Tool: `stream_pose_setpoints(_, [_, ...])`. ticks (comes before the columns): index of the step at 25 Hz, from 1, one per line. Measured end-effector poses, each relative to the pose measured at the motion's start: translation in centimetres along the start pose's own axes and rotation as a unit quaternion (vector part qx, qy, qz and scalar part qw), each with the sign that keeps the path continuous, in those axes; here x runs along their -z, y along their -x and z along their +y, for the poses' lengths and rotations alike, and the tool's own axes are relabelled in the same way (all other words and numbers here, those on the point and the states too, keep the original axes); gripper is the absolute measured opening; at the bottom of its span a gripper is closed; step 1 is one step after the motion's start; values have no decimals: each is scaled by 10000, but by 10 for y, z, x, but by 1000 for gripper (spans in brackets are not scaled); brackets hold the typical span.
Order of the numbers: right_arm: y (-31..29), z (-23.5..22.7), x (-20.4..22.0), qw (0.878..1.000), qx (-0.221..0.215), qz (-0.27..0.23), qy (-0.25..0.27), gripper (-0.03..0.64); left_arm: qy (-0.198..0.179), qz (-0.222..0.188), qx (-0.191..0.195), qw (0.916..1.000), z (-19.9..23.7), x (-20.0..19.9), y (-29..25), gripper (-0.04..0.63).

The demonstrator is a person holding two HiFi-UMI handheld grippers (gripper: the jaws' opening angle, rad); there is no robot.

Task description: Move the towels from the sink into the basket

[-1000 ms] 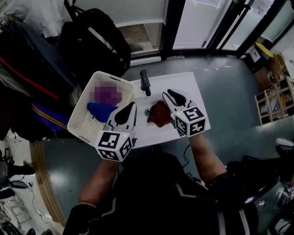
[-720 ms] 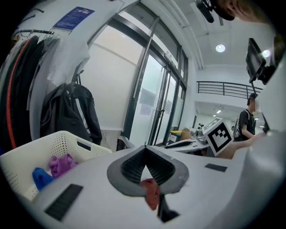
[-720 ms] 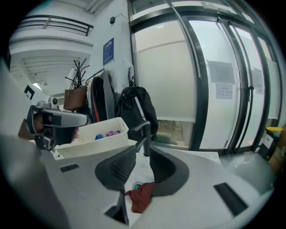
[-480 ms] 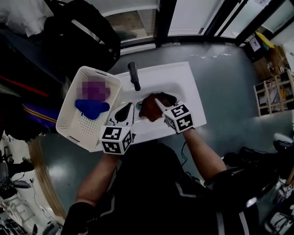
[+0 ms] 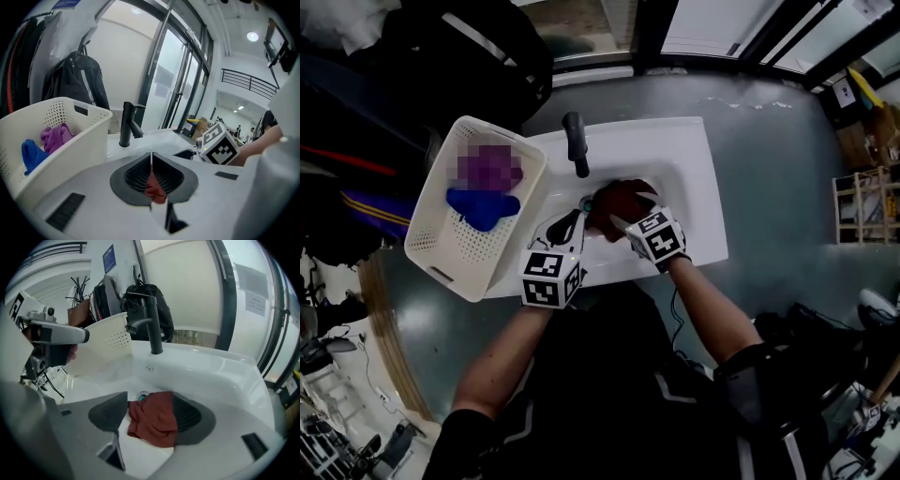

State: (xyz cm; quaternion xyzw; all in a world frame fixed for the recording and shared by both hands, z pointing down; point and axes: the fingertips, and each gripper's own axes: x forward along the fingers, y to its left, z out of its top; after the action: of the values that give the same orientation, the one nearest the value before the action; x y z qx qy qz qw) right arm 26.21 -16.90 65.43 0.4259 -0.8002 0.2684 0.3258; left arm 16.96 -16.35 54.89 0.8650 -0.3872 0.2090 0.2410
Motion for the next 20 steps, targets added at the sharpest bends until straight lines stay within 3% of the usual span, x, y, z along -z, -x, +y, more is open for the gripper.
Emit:
stream_pose_setpoints(9, [-46, -19, 38, 9978, -143, 650, -60, 360, 118, 679, -456, 9966, 27, 48, -37, 3])
stream_pose_setpoints(13, [-65, -33, 53, 9964, -164, 821, -95, 373, 472, 987, -487, 9928, 41, 69, -52, 3])
stream_pose_setpoints(20, [-84, -42, 63, 9943, -255, 1036, -52, 383, 501, 1271, -615, 9887, 49, 87, -70, 3])
